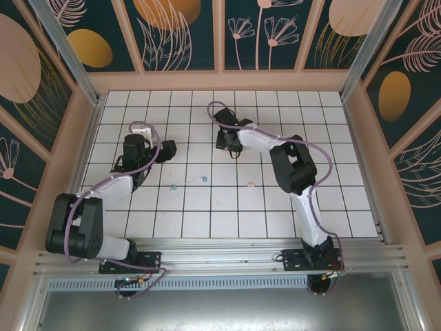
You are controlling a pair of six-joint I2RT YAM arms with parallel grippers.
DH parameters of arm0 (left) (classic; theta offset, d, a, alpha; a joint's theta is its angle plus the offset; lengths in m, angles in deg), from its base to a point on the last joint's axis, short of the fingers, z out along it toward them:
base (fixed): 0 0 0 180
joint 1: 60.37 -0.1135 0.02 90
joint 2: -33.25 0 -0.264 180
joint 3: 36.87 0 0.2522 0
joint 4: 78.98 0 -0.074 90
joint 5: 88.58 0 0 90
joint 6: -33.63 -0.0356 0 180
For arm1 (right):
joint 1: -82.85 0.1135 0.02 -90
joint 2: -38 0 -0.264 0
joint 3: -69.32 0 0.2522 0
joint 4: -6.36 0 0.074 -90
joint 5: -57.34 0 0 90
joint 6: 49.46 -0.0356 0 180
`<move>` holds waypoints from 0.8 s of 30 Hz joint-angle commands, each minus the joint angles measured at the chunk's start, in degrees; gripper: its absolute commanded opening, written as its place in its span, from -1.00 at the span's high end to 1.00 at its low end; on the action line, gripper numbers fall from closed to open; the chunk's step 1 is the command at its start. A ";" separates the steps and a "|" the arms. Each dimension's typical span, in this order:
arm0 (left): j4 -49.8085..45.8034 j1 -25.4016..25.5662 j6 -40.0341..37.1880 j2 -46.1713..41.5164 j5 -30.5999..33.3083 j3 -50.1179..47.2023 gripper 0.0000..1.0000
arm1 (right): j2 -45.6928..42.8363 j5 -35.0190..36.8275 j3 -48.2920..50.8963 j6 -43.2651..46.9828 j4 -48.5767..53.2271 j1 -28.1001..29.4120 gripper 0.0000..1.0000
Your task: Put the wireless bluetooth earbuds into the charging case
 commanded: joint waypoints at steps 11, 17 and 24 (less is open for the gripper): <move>22.34 0.71 1.58 -4.47 -14.90 -5.80 -0.86 | -16.05 -25.41 23.08 -9.62 -29.18 -7.62 0.35; 36.69 7.27 0.10 -4.98 -14.22 -9.21 -0.89 | -22.05 -29.59 26.98 -17.29 -39.29 -7.57 0.34; 47.98 15.17 -2.04 -2.03 -4.69 -8.43 -0.86 | -26.93 -27.44 27.09 -23.34 -44.45 -5.26 0.33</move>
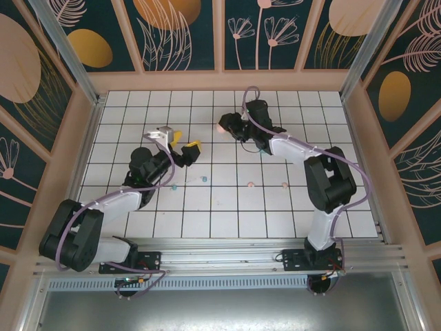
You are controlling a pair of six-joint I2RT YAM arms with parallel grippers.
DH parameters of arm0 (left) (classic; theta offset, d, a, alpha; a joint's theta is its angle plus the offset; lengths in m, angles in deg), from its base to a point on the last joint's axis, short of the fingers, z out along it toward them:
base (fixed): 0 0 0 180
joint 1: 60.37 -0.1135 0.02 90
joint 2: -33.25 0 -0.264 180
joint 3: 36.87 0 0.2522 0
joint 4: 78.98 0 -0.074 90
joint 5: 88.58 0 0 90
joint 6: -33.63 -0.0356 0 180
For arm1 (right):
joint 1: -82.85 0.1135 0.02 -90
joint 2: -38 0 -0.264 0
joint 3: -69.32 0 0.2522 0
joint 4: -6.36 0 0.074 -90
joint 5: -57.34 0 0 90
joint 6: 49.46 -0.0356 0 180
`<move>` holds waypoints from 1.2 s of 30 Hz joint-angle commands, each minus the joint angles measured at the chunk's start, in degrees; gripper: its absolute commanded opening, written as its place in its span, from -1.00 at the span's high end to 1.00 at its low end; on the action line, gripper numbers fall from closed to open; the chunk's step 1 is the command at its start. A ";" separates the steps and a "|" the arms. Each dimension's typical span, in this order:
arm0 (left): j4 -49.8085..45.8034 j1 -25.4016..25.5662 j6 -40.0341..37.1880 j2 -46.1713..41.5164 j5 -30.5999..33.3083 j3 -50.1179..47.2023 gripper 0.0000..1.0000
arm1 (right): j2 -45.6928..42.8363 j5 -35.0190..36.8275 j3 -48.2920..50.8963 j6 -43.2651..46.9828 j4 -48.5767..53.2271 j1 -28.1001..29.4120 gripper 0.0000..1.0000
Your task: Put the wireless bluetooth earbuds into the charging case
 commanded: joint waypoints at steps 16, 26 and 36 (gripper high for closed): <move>17.96 5.41 -4.93 13.30 8.65 9.07 -0.85 | -7.83 0.86 1.20 -8.28 -9.92 4.90 0.33; 17.59 5.37 -6.06 17.98 5.93 13.77 -0.72 | -9.22 -0.42 1.11 -8.63 -10.85 5.78 0.33; 12.79 5.37 -6.12 19.49 6.09 17.30 -0.50 | -9.41 -1.61 1.77 -10.65 -13.39 6.61 0.31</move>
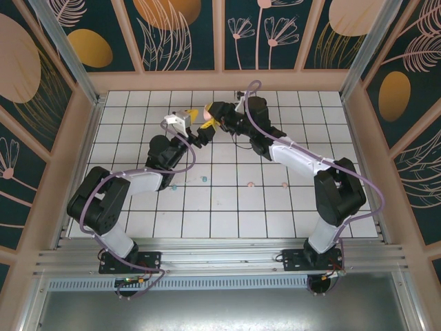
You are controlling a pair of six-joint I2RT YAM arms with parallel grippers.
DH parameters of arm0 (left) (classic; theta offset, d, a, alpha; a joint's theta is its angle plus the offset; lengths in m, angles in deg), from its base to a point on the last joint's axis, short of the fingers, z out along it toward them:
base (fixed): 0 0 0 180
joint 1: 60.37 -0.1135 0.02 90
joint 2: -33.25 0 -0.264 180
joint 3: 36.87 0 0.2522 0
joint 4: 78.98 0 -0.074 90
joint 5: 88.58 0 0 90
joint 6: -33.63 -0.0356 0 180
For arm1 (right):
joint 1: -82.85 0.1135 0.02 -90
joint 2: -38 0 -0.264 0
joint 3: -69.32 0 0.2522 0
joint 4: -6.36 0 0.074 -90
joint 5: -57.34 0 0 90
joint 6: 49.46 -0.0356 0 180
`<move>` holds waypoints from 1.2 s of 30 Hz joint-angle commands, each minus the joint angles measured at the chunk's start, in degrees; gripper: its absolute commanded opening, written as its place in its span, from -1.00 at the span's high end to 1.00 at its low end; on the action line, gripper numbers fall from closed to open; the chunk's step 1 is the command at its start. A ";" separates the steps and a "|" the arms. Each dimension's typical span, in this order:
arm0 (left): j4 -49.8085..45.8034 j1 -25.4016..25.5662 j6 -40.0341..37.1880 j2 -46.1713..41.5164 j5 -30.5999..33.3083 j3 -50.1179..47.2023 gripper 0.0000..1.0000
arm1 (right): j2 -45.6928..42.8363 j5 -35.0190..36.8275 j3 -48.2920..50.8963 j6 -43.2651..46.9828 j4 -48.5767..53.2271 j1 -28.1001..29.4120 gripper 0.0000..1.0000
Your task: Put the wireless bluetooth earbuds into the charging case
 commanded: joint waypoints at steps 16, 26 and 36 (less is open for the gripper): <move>-4.24 0.30 -4.06 1.16 1.15 3.87 0.20 | -3.26 -2.65 1.08 2.30 -2.20 2.41 0.26; -4.16 0.29 -9.50 -2.08 -0.40 0.27 0.42 | -6.27 -2.09 -0.21 4.38 3.31 0.00 -0.34; -12.27 0.31 -27.23 -5.99 -2.52 -0.03 0.43 | -5.54 -5.56 -16.09 17.12 32.69 -5.01 -0.38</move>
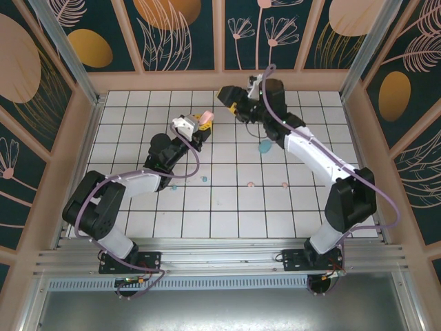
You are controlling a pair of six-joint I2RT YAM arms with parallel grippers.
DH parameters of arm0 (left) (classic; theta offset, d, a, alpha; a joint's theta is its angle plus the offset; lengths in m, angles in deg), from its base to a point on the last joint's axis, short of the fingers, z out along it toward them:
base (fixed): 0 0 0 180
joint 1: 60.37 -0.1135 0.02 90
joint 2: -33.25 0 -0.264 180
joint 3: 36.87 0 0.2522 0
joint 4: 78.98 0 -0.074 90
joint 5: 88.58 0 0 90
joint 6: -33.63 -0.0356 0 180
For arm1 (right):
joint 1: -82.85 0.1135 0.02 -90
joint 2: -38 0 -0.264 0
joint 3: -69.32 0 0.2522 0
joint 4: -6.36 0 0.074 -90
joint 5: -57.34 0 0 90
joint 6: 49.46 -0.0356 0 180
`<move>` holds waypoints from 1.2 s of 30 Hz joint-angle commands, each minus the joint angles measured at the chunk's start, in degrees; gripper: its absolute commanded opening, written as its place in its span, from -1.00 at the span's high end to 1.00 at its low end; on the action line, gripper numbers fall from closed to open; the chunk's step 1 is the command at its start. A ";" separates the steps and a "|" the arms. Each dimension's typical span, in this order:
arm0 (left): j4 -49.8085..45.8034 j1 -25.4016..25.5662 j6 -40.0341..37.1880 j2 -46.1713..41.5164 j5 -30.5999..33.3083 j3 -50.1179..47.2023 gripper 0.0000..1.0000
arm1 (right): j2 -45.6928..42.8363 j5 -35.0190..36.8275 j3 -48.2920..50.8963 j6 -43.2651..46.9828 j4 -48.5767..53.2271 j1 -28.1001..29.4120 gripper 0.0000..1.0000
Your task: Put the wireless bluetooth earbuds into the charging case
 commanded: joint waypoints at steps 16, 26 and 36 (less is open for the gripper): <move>-4.39 -0.12 -27.83 -5.65 0.15 -0.98 0.41 | 9.06 -11.96 -11.84 3.24 15.32 2.25 -0.20; -2.07 -0.04 -30.23 -6.43 1.52 -2.16 0.40 | 10.38 -12.43 -10.74 -0.07 13.81 2.25 -0.05; -3.56 0.40 -35.22 -6.38 7.07 -1.59 0.42 | 11.59 -14.03 -10.71 -1.56 15.09 3.58 -0.03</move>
